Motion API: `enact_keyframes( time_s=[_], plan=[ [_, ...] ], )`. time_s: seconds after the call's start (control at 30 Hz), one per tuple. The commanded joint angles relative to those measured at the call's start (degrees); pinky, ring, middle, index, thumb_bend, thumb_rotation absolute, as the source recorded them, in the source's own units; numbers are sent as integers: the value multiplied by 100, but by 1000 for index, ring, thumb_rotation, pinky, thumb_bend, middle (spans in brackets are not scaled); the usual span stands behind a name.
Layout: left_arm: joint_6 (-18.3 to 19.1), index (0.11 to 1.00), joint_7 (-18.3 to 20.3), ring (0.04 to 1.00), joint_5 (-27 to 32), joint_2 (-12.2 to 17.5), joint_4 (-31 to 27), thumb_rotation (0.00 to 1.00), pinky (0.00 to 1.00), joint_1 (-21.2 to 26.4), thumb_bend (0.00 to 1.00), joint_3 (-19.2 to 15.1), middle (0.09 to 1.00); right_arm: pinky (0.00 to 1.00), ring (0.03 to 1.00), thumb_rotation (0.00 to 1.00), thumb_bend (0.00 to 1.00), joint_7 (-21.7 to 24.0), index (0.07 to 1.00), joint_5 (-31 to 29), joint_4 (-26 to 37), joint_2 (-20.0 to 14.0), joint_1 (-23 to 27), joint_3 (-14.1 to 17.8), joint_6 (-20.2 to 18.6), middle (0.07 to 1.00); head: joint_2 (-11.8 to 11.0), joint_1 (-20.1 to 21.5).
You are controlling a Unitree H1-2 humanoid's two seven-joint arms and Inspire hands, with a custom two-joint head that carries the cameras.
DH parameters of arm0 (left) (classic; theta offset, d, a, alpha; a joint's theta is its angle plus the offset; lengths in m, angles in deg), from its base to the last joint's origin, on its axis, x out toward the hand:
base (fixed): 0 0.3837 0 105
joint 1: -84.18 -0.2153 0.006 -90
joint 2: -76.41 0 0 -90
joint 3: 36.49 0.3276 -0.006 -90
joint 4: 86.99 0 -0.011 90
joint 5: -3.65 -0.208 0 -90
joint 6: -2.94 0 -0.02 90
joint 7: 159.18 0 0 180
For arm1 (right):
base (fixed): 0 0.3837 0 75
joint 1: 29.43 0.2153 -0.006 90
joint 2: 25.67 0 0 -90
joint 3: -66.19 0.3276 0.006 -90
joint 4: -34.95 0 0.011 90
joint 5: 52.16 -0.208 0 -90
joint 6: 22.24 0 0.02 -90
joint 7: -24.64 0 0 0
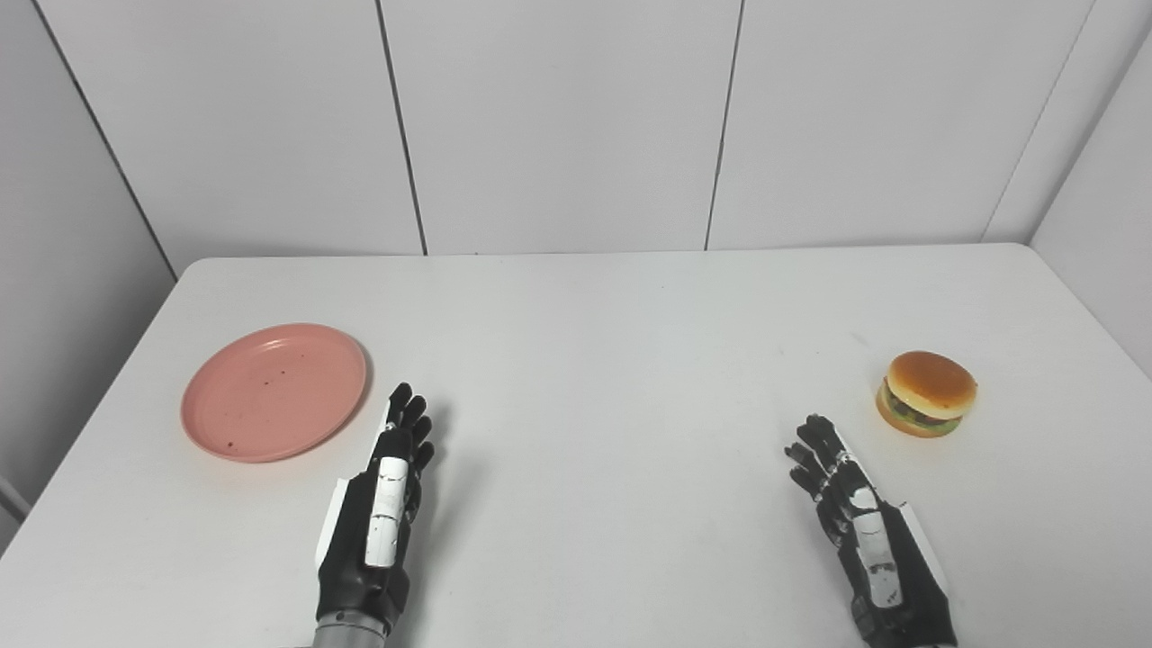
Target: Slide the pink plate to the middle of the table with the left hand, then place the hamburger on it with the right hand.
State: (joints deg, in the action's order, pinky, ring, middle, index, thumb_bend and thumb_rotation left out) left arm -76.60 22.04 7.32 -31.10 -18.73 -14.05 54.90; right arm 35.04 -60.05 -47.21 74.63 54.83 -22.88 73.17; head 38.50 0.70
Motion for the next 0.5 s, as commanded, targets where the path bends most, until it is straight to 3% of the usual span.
enact_keyframes(
  time_s=[0.0, 0.47],
  plan=[
    [-42, 1000, 29, 1000, 41, 66, -154, 949, 1000, -464, 798, -16, 1000, 946, 933, 1000, 924, 16, 943, -6, 62, -68, -109, -7, 172, 952, -5, -4],
    [-54, 1000, 4, 1000, 4, 55, -119, 946, 1000, -453, 800, -20, 1000, 947, 936, 1000, 925, 37, 947, -16, 43, -77, -109, -14, 174, 957, -12, -1]
  ],
)
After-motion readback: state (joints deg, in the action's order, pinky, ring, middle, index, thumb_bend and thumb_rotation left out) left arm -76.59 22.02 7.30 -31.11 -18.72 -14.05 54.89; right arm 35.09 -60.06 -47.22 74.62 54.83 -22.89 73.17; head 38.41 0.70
